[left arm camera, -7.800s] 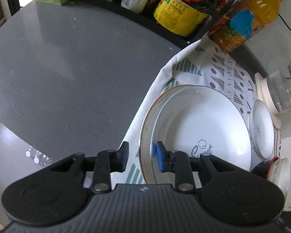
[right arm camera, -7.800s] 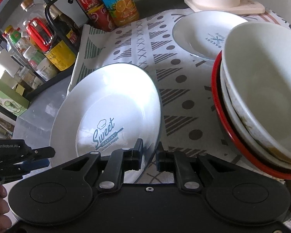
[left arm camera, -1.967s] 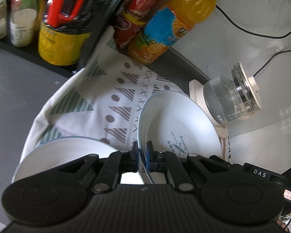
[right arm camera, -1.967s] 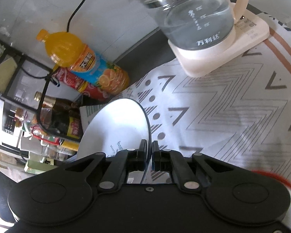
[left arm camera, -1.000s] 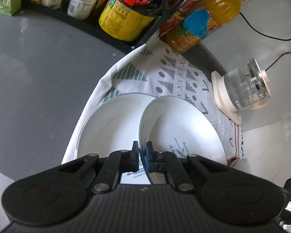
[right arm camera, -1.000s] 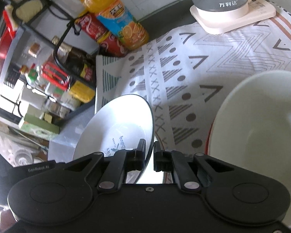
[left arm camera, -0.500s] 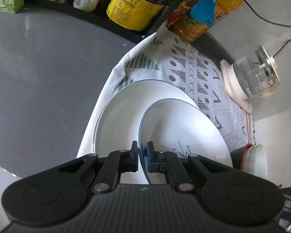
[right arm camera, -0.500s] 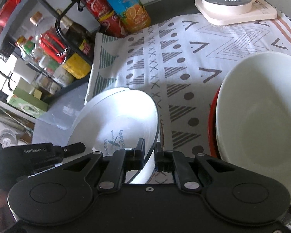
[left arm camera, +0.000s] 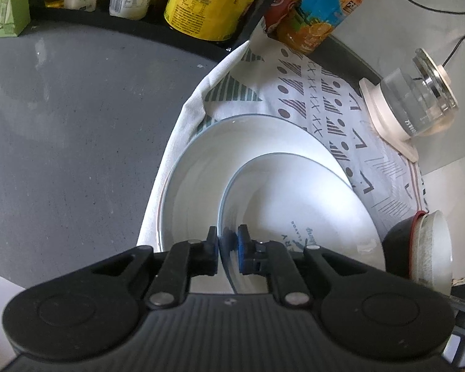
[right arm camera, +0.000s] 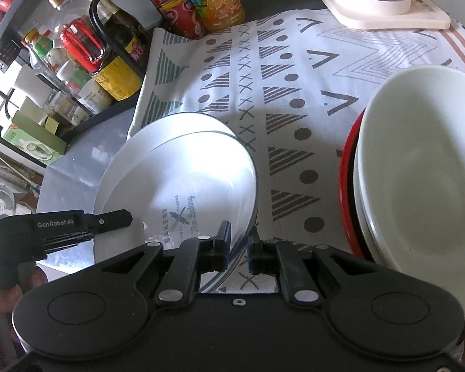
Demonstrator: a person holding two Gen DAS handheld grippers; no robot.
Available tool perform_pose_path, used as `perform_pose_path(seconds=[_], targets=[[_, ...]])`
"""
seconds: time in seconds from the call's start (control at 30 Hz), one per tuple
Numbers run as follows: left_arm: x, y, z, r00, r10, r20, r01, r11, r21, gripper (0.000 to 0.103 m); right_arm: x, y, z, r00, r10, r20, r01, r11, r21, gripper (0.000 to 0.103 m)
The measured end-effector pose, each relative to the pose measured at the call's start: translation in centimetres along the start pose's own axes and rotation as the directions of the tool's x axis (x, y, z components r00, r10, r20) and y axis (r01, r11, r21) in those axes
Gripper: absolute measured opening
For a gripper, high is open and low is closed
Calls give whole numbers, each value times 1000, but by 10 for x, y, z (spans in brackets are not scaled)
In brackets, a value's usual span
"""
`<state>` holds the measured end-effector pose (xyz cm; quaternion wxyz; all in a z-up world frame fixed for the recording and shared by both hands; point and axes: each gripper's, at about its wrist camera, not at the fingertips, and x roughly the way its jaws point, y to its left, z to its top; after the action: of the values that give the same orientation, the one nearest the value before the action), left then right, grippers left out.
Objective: Organize plates and bowls
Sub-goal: 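Lower the 'Bakery' plate onto the stacked plates and open both grippers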
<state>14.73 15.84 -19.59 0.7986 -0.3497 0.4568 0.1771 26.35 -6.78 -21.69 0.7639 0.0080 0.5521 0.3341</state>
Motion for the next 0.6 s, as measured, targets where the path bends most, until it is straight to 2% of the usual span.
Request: perform_pose_path(seconds=[0.2,0.6], targets=[[2,-5,-2,999,50,14,-50,998,25,12,3,2,-1,1000,-18,2,18,1000,-18,12],[6,-6,4,994,98,50,-101,993,68,12,14,-1,-2,1000,-9,-20,9,1000,11,18]])
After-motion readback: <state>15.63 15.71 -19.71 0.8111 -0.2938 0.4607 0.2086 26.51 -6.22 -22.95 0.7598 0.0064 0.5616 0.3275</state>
